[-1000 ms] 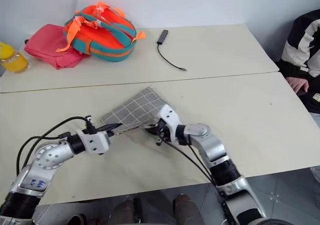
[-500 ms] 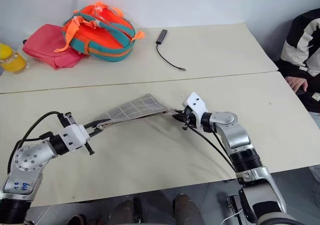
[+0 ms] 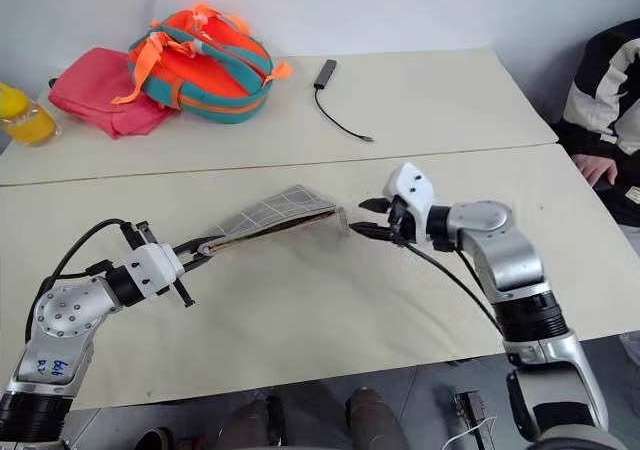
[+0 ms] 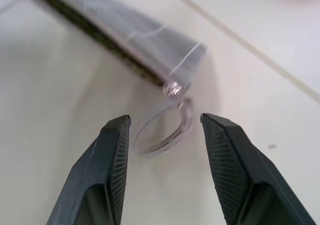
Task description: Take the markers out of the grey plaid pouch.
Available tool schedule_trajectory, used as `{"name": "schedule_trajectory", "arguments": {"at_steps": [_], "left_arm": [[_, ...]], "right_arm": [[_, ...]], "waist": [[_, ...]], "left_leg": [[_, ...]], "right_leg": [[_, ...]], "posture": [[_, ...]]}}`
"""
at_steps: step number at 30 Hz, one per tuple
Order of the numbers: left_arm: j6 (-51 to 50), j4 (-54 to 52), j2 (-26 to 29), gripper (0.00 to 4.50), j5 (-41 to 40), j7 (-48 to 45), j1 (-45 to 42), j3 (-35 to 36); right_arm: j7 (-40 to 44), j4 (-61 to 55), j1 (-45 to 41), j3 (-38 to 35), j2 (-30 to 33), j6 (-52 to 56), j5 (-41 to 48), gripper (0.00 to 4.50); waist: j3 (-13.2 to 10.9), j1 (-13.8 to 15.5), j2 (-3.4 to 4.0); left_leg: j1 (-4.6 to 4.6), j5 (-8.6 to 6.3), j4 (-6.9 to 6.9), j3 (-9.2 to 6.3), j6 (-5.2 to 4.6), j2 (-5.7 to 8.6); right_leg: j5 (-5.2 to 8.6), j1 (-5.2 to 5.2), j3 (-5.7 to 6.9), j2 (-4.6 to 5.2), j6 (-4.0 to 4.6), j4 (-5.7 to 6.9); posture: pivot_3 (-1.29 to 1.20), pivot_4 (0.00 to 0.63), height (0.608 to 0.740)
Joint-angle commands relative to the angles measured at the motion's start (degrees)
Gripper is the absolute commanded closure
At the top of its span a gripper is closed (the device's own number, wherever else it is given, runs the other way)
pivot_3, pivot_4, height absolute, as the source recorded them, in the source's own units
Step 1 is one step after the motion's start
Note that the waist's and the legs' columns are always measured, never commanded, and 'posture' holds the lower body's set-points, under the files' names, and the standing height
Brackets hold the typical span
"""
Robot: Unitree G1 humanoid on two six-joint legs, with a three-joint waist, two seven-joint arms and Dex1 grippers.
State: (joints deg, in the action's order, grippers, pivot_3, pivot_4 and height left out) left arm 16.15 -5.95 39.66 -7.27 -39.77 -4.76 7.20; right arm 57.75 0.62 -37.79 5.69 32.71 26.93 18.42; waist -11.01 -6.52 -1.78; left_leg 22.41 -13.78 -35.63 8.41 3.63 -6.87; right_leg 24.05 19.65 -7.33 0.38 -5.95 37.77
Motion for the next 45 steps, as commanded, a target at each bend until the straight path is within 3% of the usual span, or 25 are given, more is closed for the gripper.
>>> {"name": "schedule_trajectory", "arguments": {"at_steps": [1,6,15,24,33,45], "left_arm": [[0.02,-1.19,-0.63,4.50,-2.00,-1.06,-1.09,-0.21],[-1.80,-2.05,-1.54,4.50,-2.64,-1.26,-2.27,-0.36],[-2.57,-3.27,-2.04,4.50,-2.46,-1.15,-1.74,-0.43],[-2.58,-3.16,-1.91,4.50,0.05,-1.03,-2.80,-2.10],[-1.05,-0.94,-1.12,4.50,0.66,-1.58,-2.37,-0.97],[-1.44,-2.88,-1.57,4.50,0.22,-1.64,-1.80,-1.65]], "right_arm": [[-0.27,-6.37,-1.28,0.08,-3.97,0.15,3.84,2.72],[-3.27,-9.15,0.37,4.60,-8.91,-0.82,1.45,4.48],[-4.02,-3.10,1.01,9.62,-7.42,-10.59,-8.55,4.48],[-4.39,-1.55,0.51,9.85,-9.10,-11.81,-9.99,4.48],[-1.00,-6.63,-0.02,6.64,-8.33,-6.09,-3.41,4.48],[-4.87,-0.77,0.17,9.61,-9.15,-10.89,-11.12,4.48]], "waist": [[0.00,-0.07,0.00],[0.00,0.18,-0.01],[-0.01,0.29,-0.02],[-0.01,0.21,-0.01],[-0.01,0.25,-0.02],[-0.01,0.22,-0.01]], "left_leg": [[0.00,0.00,0.01,0.00,0.00,-0.02],[0.01,-0.01,0.01,-0.05,0.02,0.03],[0.02,-0.03,-0.21,-0.02,-0.03,0.05],[0.02,-0.03,-0.27,-0.02,-0.02,0.03],[0.02,-0.04,-0.24,-0.04,-0.03,0.03],[0.02,-0.04,-0.26,-0.01,-0.03,0.04]], "right_leg": [[0.00,0.01,0.00,-0.01,0.00,0.01],[0.00,0.04,0.06,-0.02,-0.01,0.04],[-0.01,-0.05,0.04,-0.03,-0.02,0.04],[-0.01,-0.02,0.04,-0.03,-0.02,0.05],[-0.01,-0.04,0.05,-0.02,-0.02,0.05],[-0.01,-0.02,0.04,-0.02,-0.02,0.05]], "posture": [[0.00,0.150,0.740],[0.00,0.150,0.740],[0.00,0.150,0.740],[0.00,0.150,0.740],[0.00,0.150,0.740],[0.00,0.150,0.740]]}}
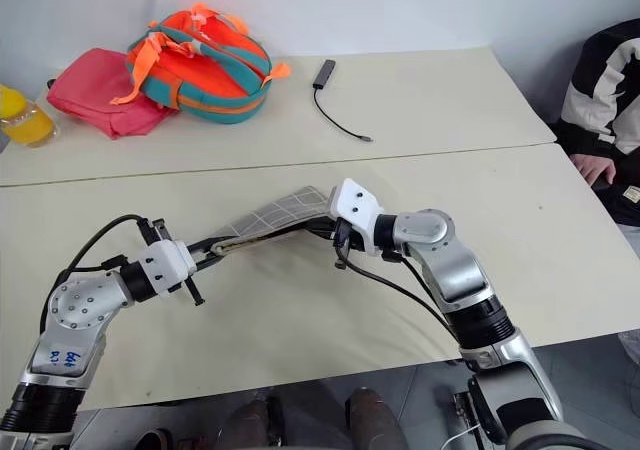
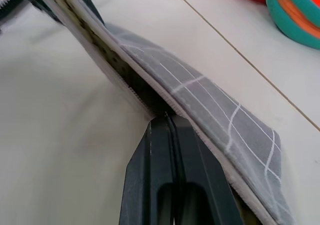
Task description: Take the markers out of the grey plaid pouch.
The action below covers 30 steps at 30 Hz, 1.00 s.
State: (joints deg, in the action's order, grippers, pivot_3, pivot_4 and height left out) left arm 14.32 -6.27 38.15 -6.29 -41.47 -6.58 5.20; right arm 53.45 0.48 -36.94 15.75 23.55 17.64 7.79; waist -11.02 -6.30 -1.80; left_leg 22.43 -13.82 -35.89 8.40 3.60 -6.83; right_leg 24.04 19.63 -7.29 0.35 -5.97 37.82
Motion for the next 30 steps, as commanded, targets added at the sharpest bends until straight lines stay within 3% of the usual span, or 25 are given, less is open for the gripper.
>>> {"name": "schedule_trajectory", "arguments": {"at_steps": [1,9,14,18,30], "left_arm": [[0.36,-2.79,-0.09,4.50,-0.87,-0.09,0.03,0.19],[-0.24,-4.16,0.48,4.50,-0.16,-2.88,-2.14,-3.34],[-2.19,-5.30,-0.16,4.50,-0.80,-3.09,-4.29,-4.42],[-3.58,-6.09,-0.81,4.50,-1.32,-2.81,-5.28,-4.48],[-4.41,-5.93,-1.69,4.50,-1.33,-2.50,-4.82,-3.71]], "right_arm": [[-0.78,-0.33,-0.85,-0.41,-0.02,-2.08,-0.93,4.48],[-2.70,1.06,-2.80,3.63,-0.87,-8.56,-8.01,4.48],[-5.62,5.26,-3.73,9.44,1.31,-16.92,-19.18,4.48],[-6.12,5.66,-3.57,7.99,-0.24,-16.36,-18.22,4.48],[-5.51,5.93,-3.51,7.31,-0.20,-17.11,-18.41,0.60]], "waist": [[0.00,0.00,0.00],[0.00,-0.01,0.00],[0.00,-0.06,0.00],[0.00,-0.03,0.00],[0.00,-0.05,0.00]], "left_leg": [[0.00,0.00,0.00,0.00,0.00,0.00],[0.00,0.00,-0.01,0.00,0.00,0.00],[-0.01,0.00,-0.06,0.01,0.00,0.00],[0.00,0.00,-0.08,0.01,0.00,0.01],[-0.02,0.00,-0.10,-0.01,0.00,-0.02]], "right_leg": [[0.00,0.00,0.00,0.00,0.00,0.00],[0.00,0.00,0.00,-0.02,0.00,0.00],[0.00,0.00,-0.01,-0.02,0.00,0.00],[0.00,-0.01,-0.01,-0.02,0.00,0.00],[0.00,-0.01,0.00,0.00,0.00,0.05]], "posture": [[0.00,0.150,0.740],[0.00,0.150,0.740],[0.00,0.150,0.740],[0.00,0.150,0.740],[0.00,0.150,0.740]]}}
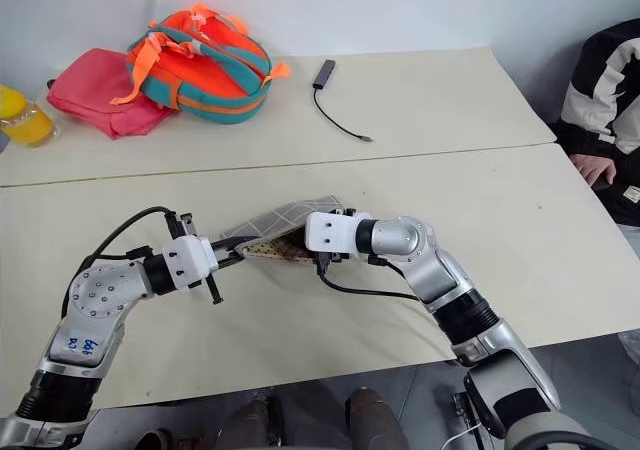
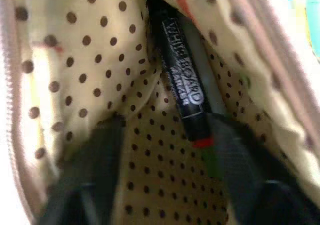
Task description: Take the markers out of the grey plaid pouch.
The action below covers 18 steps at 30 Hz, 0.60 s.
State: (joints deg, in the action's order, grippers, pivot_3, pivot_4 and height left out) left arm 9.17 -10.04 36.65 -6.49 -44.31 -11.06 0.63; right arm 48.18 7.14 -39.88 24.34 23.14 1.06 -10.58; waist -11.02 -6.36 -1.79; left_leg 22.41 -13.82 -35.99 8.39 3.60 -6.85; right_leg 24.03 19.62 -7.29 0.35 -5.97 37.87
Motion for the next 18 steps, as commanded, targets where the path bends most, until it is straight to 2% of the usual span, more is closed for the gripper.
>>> {"name": "schedule_trajectory", "arguments": {"at_steps": [1,2,3,5,7,12,18], "left_arm": [[0.69,-2.20,-0.28,4.50,-1.12,0.41,-0.31,0.84],[0.70,-2.29,-0.36,4.50,-1.09,0.43,-0.25,0.80],[0.63,-2.44,-0.46,4.50,-1.09,0.46,-0.18,0.77],[0.50,-2.55,-0.56,4.50,-1.09,0.49,-0.10,0.79],[0.01,-2.69,-0.70,4.50,-1.48,0.66,-0.12,1.07],[-3.62,-3.74,-1.48,4.50,-4.38,0.85,-0.93,1.84],[-10.74,-6.15,-1.11,4.50,-9.08,-1.19,-1.64,1.63]], "right_arm": [[-0.50,-0.60,-0.67,-1.02,0.36,-0.90,-0.70,0.29],[-0.74,-0.45,-0.77,-0.71,0.57,-1.36,-1.43,0.03],[-0.03,-0.49,-0.65,-0.67,0.52,-0.73,-0.92,0.03],[0.79,-1.03,-0.32,-1.06,0.36,0.17,0.07,0.32],[0.55,-1.10,-0.49,-1.30,0.39,-0.39,-0.06,0.90],[0.35,-1.33,-1.82,-0.73,1.50,-2.85,-2.07,2.69],[2.26,-2.07,-6.17,0.64,5.05,-6.81,-7.20,2.69]], "waist": [[0.00,0.00,0.00],[0.00,-0.01,0.00],[0.00,0.00,0.00],[0.00,0.02,0.00],[0.00,0.03,0.00],[0.00,0.03,0.00],[0.00,0.00,0.00]], "left_leg": [[0.00,0.00,0.00,0.00,0.00,0.00],[0.00,0.00,-0.01,0.00,0.00,0.00],[0.00,0.00,-0.01,0.00,0.00,0.00],[0.00,0.00,-0.01,0.00,0.00,0.00],[0.00,0.00,-0.02,0.00,0.00,0.01],[0.00,0.00,-0.02,-0.01,0.00,0.01],[0.00,0.00,-0.06,-0.01,0.00,0.01]], "right_leg": [[0.00,0.00,0.00,0.00,0.00,0.00],[0.00,0.00,0.00,0.00,0.00,0.00],[0.00,0.00,0.00,0.00,0.00,0.00],[0.00,-0.01,0.00,0.00,0.00,0.01],[0.00,-0.01,0.00,0.00,0.00,0.02],[0.00,0.00,0.00,0.00,0.00,0.02],[0.00,0.01,0.00,0.00,0.00,0.05]], "posture": [[0.00,0.150,0.740],[0.00,0.150,0.740],[0.00,0.150,0.740],[0.00,0.150,0.740],[0.00,0.150,0.740],[0.00,0.150,0.740],[0.00,0.150,0.740]]}}
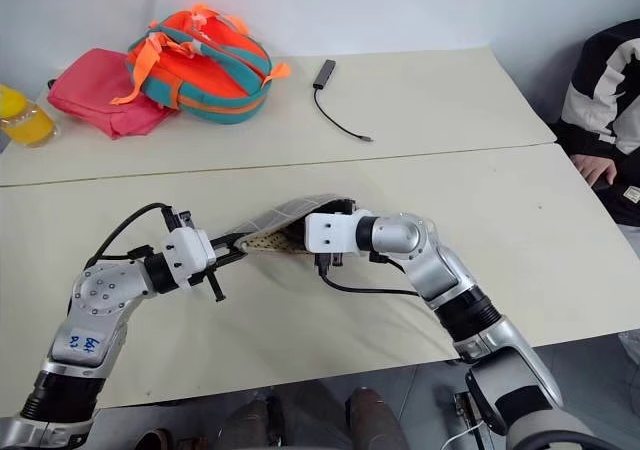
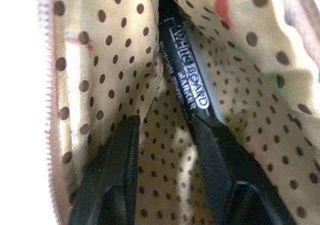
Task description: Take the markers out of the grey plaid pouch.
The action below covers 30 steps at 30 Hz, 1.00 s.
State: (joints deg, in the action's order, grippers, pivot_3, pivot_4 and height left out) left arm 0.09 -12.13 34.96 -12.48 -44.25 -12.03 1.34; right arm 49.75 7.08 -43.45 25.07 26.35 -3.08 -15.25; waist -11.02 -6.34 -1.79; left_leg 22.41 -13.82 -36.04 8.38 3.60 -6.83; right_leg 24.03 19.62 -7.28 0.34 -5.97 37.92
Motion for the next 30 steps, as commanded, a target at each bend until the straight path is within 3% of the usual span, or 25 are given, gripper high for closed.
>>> {"name": "schedule_trajectory", "arguments": {"at_steps": [1,10,15,20,23,26,30], "left_arm": [[-2.78,-4.52,0.85,4.50,-3.25,-1.65,-0.50,0.52],[-9.20,-8.49,-1.36,4.50,-6.90,-1.59,-1.53,-0.20],[-19.36,-11.17,-5.35,4.50,-16.64,1.03,-3.87,2.15],[-35.29,-15.68,-3.78,4.50,-30.56,-0.45,-1.09,2.18],[-38.64,-16.06,-4.50,4.50,-34.00,0.41,1.02,2.52],[-38.87,-14.78,-7.01,4.50,-35.79,3.15,1.29,4.70],[-34.81,-11.23,-8.19,4.50,-31.01,4.70,1.58,5.71]], "right_arm": [[0.92,-1.71,-4.00,-0.32,2.55,-3.40,-3.12,2.69],[11.47,-1.49,-5.98,-0.42,8.54,-4.27,-0.77,2.69],[19.75,-4.47,-6.10,-0.06,8.49,0.94,3.30,2.69],[24.88,-9.09,-8.47,-1.12,7.72,9.26,7.04,2.69],[26.83,-10.80,-8.99,-0.64,8.04,12.49,7.57,2.69],[27.09,-11.01,-7.97,0.47,8.65,13.15,6.41,2.69],[26.30,-9.94,-6.02,3.03,8.36,12.56,3.96,2.69]], "waist": [[0.00,-0.02,0.00],[0.00,0.05,-0.01],[0.00,0.08,-0.01],[0.00,-0.11,0.00],[-0.01,-0.03,0.00],[-0.02,0.30,-0.02],[-0.02,0.49,-0.02]], "left_leg": [[0.00,0.00,0.00,0.00,0.00,0.00],[-0.02,0.00,0.01,-0.02,0.00,0.01],[-0.02,0.00,-0.04,-0.05,0.00,-0.01],[-0.04,0.00,-0.01,-0.23,0.00,-0.05],[-0.06,0.00,-0.01,-0.58,0.00,-0.04],[-0.04,0.00,-0.08,-0.79,0.00,-0.01],[-0.02,-0.01,-0.12,-0.91,-0.01,0.05]], "right_leg": [[0.00,0.00,0.00,0.00,0.00,-0.01],[0.00,-0.03,0.01,0.01,0.00,-0.02],[0.00,-0.08,0.01,0.01,0.00,-0.02],[0.00,-0.07,-0.01,0.01,0.00,0.04],[0.00,-0.08,0.01,0.02,0.00,0.04],[0.00,-0.19,0.23,0.08,0.00,0.02],[0.00,-0.37,0.34,0.04,0.00,-0.08]], "posture": [[0.00,0.150,0.740],[0.00,0.150,0.740],[0.00,0.150,0.740],[0.00,0.150,0.740],[0.00,0.150,0.740],[0.00,0.150,0.740],[0.00,0.150,0.740]]}}
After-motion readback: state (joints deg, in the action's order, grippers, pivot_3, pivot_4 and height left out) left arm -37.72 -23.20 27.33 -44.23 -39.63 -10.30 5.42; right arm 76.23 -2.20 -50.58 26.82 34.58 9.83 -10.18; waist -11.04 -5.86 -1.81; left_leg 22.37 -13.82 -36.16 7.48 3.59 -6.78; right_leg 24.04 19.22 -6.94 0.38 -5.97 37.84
